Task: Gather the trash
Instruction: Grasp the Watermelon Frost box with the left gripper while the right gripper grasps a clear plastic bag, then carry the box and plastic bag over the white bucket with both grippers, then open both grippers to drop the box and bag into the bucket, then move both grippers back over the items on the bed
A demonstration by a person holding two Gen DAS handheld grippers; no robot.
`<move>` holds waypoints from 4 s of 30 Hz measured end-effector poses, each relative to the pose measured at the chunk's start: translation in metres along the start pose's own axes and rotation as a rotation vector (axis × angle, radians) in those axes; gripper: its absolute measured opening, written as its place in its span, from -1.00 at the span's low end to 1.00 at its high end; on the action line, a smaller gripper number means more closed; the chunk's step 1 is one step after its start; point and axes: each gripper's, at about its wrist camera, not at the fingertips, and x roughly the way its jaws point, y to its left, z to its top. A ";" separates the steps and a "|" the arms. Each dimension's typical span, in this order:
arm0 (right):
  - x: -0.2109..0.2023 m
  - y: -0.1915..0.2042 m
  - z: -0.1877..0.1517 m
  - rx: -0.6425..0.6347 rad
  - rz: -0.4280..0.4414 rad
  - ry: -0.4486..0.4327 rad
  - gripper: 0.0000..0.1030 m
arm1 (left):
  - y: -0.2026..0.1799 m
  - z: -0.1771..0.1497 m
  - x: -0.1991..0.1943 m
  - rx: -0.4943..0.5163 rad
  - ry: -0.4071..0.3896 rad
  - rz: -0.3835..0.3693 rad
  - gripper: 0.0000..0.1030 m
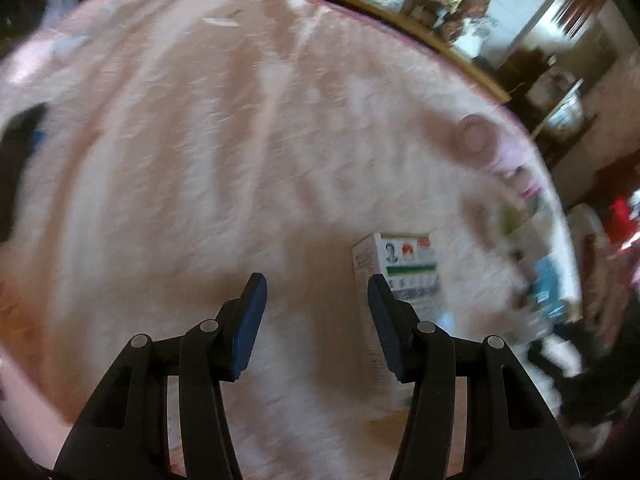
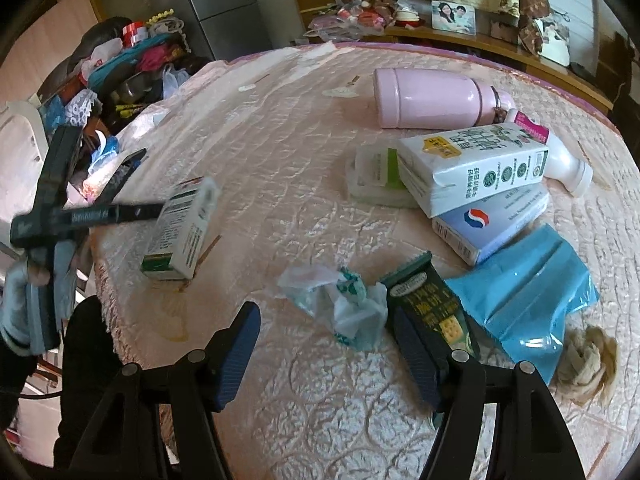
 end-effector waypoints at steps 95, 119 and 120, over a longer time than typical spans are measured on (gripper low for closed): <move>-0.245 -0.335 -0.263 0.798 -0.534 -0.202 -0.11 | -0.562 -0.176 0.111 0.689 0.232 -0.503 0.26; -0.258 -0.253 -0.188 0.584 -0.501 -0.231 -0.10 | -0.477 -0.151 0.051 0.698 0.003 -0.298 0.26; -0.257 -0.248 -0.182 0.570 -0.492 -0.237 -0.10 | -0.469 -0.148 0.047 0.688 -0.003 -0.290 0.26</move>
